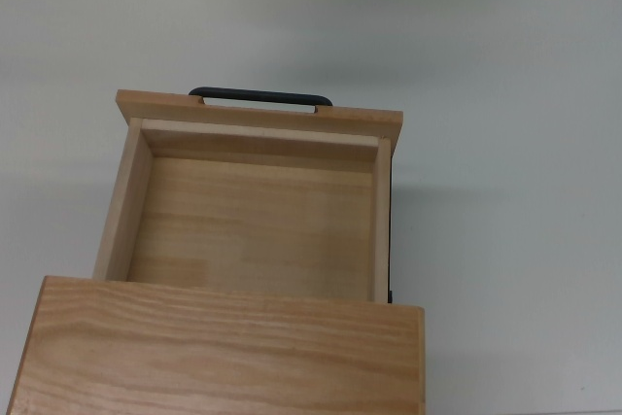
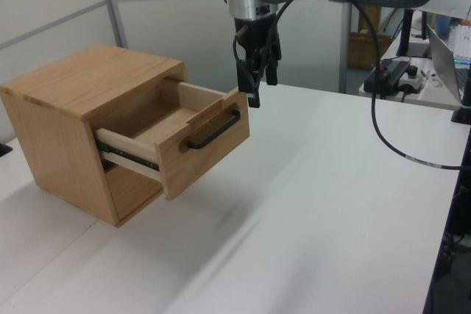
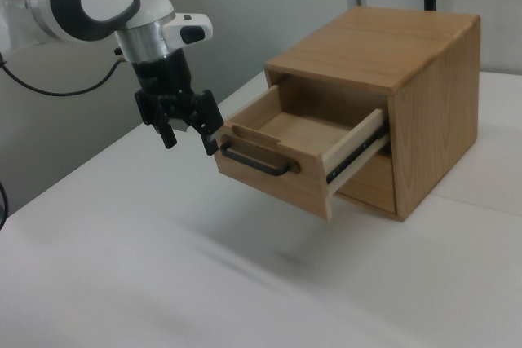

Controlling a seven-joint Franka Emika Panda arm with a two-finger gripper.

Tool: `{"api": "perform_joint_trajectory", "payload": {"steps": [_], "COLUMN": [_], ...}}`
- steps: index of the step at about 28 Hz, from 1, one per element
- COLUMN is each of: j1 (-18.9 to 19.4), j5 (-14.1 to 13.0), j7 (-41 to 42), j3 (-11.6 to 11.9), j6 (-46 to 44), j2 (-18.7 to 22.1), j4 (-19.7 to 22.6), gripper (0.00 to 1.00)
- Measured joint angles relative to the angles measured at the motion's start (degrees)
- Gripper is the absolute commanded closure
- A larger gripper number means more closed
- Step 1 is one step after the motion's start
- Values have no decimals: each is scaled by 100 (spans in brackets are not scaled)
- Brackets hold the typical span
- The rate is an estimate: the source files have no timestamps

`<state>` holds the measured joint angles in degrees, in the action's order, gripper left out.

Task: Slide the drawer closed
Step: 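Move the gripper down toward the black handle of the open drawer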

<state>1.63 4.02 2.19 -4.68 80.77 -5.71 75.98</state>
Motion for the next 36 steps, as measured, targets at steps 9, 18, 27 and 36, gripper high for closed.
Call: {"api": "perform_joint_trajectory", "payload": {"steps": [9,18,27,36], "j1": [4,12,11,12], "j5": [0,-1,-1,-2], "j7": [-123,-130,-145,-154], "j3": [-1,-9,-9,-9], "j6": [0,0,0,10], "j2": [15,13,-33,-299], "j4": [-4,-4,23,84], "gripper": [100,100,100,100]}}
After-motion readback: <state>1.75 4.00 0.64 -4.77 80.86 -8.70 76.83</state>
